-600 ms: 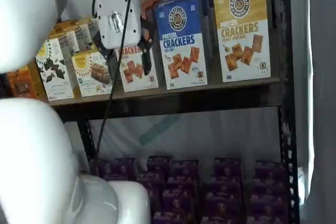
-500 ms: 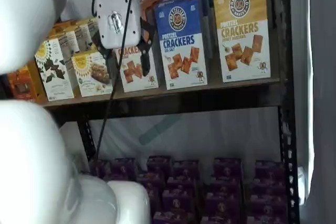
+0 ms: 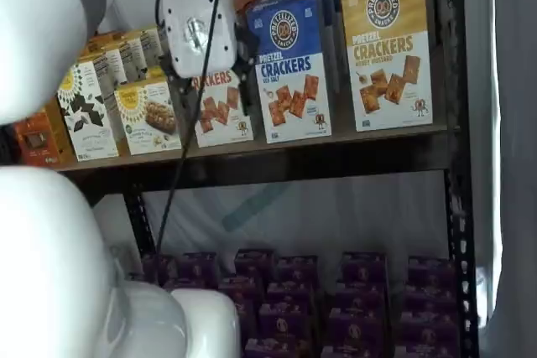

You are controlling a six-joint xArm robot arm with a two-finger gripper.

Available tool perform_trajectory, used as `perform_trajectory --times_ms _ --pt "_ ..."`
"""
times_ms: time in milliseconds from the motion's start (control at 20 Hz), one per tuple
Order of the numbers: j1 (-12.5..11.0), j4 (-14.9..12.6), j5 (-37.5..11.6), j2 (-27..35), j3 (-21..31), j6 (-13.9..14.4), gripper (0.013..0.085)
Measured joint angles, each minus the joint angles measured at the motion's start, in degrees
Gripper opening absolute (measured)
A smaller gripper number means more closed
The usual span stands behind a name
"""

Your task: Retrieve the yellow and white box located on the top shelf, the sixth one from the left

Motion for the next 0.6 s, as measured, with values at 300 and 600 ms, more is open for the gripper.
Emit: perform_trajectory --times_ms 300,600 --pt "-7.63 -2.22 -7.38 0.83 0.88 -7.68 0.0850" --pt "-17.72 -0.31 -13.91 5.58 -1.80 -16.87 0.0850"
